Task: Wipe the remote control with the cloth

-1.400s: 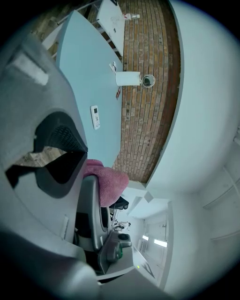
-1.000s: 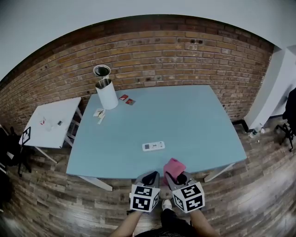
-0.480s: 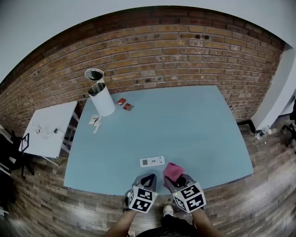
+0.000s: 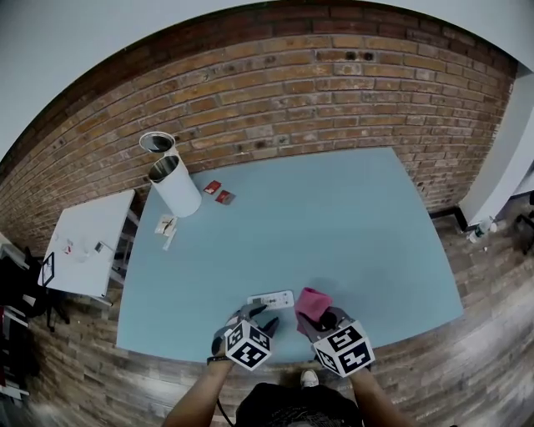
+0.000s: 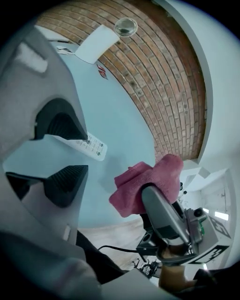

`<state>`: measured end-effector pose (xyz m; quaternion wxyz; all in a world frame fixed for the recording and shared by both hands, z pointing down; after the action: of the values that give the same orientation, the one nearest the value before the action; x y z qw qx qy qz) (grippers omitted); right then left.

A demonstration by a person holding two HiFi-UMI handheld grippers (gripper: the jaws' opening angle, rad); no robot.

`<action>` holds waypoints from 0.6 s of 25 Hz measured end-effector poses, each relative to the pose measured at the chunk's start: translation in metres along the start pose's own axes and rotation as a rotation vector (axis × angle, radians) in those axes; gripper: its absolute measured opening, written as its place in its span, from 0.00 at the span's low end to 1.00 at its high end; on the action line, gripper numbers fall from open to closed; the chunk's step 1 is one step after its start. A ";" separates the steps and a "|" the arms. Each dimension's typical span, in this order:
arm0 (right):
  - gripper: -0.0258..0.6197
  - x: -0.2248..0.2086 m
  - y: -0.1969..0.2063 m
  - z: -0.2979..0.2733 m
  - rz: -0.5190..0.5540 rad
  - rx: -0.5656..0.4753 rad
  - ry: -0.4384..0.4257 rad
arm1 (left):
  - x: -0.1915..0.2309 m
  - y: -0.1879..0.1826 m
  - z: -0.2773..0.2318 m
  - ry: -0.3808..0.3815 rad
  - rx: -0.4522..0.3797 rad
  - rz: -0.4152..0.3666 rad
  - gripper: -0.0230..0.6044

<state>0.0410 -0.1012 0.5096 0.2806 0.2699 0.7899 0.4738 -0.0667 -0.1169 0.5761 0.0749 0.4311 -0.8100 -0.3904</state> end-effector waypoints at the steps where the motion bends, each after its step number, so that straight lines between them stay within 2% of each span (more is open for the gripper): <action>1: 0.14 -0.002 0.000 -0.001 -0.003 0.001 0.000 | 0.003 0.001 -0.003 0.016 0.015 -0.027 0.32; 2: 0.14 -0.003 0.001 -0.001 -0.006 0.003 0.000 | 0.006 0.002 -0.006 0.034 0.030 -0.048 0.33; 6: 0.14 -0.012 0.001 -0.001 -0.018 0.008 0.014 | 0.017 0.003 -0.021 0.127 0.091 -0.113 0.46; 15: 0.14 -0.028 0.003 -0.007 -0.063 0.021 0.074 | 0.024 0.008 -0.049 0.380 0.206 -0.244 0.46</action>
<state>0.0560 -0.1230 0.5205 0.2629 0.2301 0.8129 0.4659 -0.0638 -0.1604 0.6097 0.1339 0.5968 -0.7588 -0.2240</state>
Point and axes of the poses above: the fingertips, and each gripper's own axes: z backward along the fingers, x to its left, y out of its underside, the point moved 3 cm from there along z, backward along the fingers, and after that the axes turned 8 degrees about -x, right-handed, at the moved point
